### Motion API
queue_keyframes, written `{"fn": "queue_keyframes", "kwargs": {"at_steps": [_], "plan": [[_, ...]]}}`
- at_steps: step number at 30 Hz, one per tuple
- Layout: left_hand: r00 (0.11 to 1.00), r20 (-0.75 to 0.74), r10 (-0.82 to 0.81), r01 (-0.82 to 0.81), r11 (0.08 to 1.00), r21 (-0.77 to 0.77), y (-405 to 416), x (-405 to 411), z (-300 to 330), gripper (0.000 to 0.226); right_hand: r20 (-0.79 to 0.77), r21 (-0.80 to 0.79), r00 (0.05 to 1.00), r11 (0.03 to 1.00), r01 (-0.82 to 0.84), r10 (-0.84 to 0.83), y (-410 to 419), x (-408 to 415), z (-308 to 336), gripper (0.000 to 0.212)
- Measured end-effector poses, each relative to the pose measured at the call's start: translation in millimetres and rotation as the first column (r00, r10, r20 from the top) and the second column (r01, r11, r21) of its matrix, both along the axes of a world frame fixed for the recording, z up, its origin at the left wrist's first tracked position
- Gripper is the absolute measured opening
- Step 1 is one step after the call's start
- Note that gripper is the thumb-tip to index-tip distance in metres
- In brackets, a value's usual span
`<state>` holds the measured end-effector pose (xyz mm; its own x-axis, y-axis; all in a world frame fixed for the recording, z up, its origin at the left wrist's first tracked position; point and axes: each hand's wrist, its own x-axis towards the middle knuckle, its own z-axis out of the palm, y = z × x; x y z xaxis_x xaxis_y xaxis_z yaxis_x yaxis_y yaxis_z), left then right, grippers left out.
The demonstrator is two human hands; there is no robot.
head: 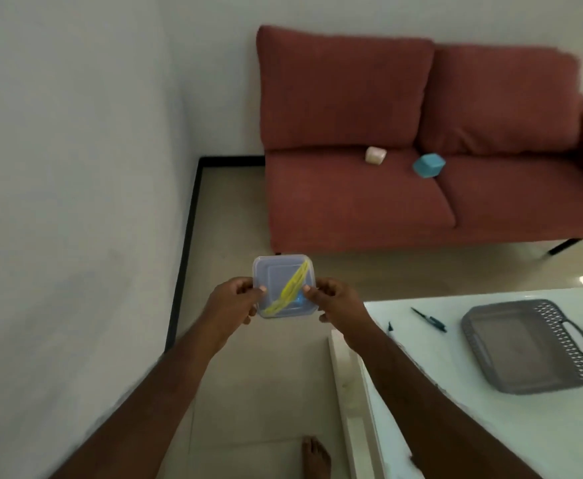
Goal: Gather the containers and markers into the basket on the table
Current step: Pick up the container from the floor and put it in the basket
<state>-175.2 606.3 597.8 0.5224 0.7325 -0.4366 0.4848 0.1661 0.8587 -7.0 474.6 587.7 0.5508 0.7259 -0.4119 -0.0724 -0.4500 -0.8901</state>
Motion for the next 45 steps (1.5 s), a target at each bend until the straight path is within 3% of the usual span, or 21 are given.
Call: {"fn": "queue_keyframes", "kwargs": {"at_steps": [7, 13, 17, 21, 25, 28, 31, 40, 45], "plan": [[0.978, 0.189, -0.086, 0.071, 0.994, 0.088, -28, 5, 113, 0.020, 0.097, 0.154, 0.992, 0.986, 0.068, -0.083, -47, -1, 116, 0.023], [0.934, 0.278, -0.225, 0.181, 0.968, 0.174, -62, 31, 166, 0.024, 0.136, 0.266, 0.974, 0.954, 0.139, -0.180, -98, 12, 177, 0.031], [0.914, 0.277, -0.295, 0.249, 0.950, 0.189, -96, 59, 170, 0.026, 0.147, 0.278, 0.954, 0.936, 0.213, -0.261, -137, 30, 189, 0.035], [0.881, 0.410, -0.237, 0.226, 0.971, 0.076, -153, 87, 178, 0.019, 0.118, 0.341, 0.924, 0.888, 0.307, -0.364, -182, 56, 179, 0.040], [0.844, 0.470, -0.257, 0.236, 0.966, 0.105, -211, 119, 170, 0.023, 0.059, 0.367, 0.907, 0.854, 0.368, -0.416, -232, 84, 162, 0.045], [0.866, 0.452, -0.214, 0.191, 0.977, 0.097, -255, 151, 158, 0.030, -0.138, 0.396, 0.908, 0.818, 0.417, -0.396, -278, 105, 151, 0.048], [0.918, 0.338, -0.208, 0.149, 0.970, 0.193, -303, 185, 145, 0.031, -0.195, 0.356, 0.911, 0.839, 0.411, -0.364, -331, 128, 152, 0.046], [0.962, 0.213, -0.171, 0.129, 0.972, 0.198, -406, 246, 121, 0.039, -0.085, 0.185, 0.926, 0.908, 0.377, -0.367, -426, 191, 143, 0.035], [0.968, 0.149, -0.204, 0.163, 0.955, 0.248, -427, 255, 98, 0.042, -0.076, 0.145, 0.893, 0.881, 0.450, -0.443, -439, 207, 110, 0.032]]}}
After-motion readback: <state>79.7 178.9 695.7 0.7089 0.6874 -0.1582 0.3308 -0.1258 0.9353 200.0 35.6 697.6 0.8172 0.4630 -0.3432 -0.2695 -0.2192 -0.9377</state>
